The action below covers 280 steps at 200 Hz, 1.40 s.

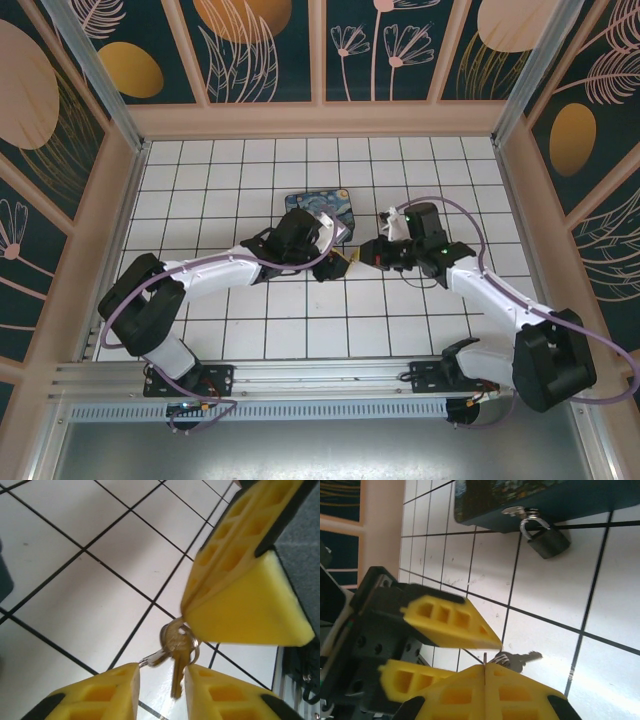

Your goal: Unlock a padlock with a key

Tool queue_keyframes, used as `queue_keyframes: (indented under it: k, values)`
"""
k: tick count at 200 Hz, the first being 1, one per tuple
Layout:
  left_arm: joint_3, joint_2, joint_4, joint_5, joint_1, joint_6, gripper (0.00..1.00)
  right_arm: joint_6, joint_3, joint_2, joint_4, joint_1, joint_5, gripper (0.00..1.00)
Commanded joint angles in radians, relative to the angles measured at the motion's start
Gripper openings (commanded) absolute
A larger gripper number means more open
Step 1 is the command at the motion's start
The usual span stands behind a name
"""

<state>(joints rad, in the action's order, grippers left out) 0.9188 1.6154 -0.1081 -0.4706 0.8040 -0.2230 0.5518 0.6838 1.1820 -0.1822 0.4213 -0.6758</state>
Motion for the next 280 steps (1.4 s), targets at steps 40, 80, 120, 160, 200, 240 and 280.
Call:
queue_keyframes:
  k: [40,80,120,160,200,240,280]
  values:
    - [-0.133,-0.09,-0.247,-0.052,-0.009,-0.274,0.48,0.174,-0.101,-0.101,0.21,-0.184,-0.081,0.02]
    - [-0.149,-0.1,-0.479,-0.05,-0.013,-0.665,0.53,0.381,-0.194,-0.155,0.403,-0.179,-0.105,0.01]
    - [-0.171,-0.122,-0.575,-0.015,-0.018,-0.834,0.56,0.439,-0.234,-0.227,0.427,-0.161,-0.069,0.01]
    - [-0.16,-0.058,-0.589,-0.043,-0.017,-0.9,0.61,0.525,-0.263,-0.231,0.558,-0.123,-0.079,0.01]
    - [-0.218,-0.037,-0.798,-0.075,-0.019,-1.014,0.53,0.557,-0.261,-0.185,0.656,-0.059,-0.077,0.02]
    - [-0.274,-0.076,-0.852,-0.083,-0.056,-1.045,0.44,0.556,-0.265,-0.158,0.688,-0.056,-0.076,0.02]
    - [-0.278,-0.088,-0.851,-0.096,-0.058,-1.04,0.38,0.557,-0.26,-0.122,0.728,-0.05,-0.104,0.02]
